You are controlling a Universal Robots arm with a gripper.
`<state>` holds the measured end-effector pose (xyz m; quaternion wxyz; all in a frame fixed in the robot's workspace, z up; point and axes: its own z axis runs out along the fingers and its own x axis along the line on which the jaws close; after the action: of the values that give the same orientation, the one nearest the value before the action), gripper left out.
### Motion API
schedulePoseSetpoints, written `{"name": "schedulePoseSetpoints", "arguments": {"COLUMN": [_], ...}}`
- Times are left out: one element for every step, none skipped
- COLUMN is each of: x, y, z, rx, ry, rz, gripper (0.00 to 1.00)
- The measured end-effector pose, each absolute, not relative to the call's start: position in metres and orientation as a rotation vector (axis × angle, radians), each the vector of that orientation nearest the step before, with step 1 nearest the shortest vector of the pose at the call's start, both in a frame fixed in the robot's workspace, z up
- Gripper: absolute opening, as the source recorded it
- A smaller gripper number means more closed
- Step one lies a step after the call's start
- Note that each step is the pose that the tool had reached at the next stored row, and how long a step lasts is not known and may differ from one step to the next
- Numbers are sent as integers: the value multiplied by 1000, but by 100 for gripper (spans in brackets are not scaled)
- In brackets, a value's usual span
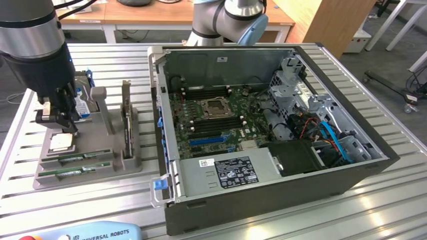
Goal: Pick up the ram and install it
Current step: 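Pick up the ram and move it above insertion slot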
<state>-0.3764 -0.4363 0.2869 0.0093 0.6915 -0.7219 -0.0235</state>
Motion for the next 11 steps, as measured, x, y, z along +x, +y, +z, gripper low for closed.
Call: {"name": "schedulePoseSetpoints", "arguments": {"x": [-376, -376, -376, -376, -376, -376, -376, -376, -376, -376, -376], "y": [-436, -436, -437, -438, -440, -441, -442, -444, -445, -447, -449], "z": [287, 287, 287, 287, 287, 287, 287, 287, 287, 287, 287], "rx": [2160, 2159, 2160, 2160, 2160, 2160, 2160, 2160, 2160, 2160, 2160], "ry": [-2255, -2255, -2255, -2255, -2255, -2255, -2255, -2255, -2255, -2255, -2255], "rz": [-73, -73, -73, -73, -73, -73, -73, -73, -73, -73, -73], "gripper": [36, 36, 36, 36, 36, 36, 36, 36, 36, 36, 36]}}
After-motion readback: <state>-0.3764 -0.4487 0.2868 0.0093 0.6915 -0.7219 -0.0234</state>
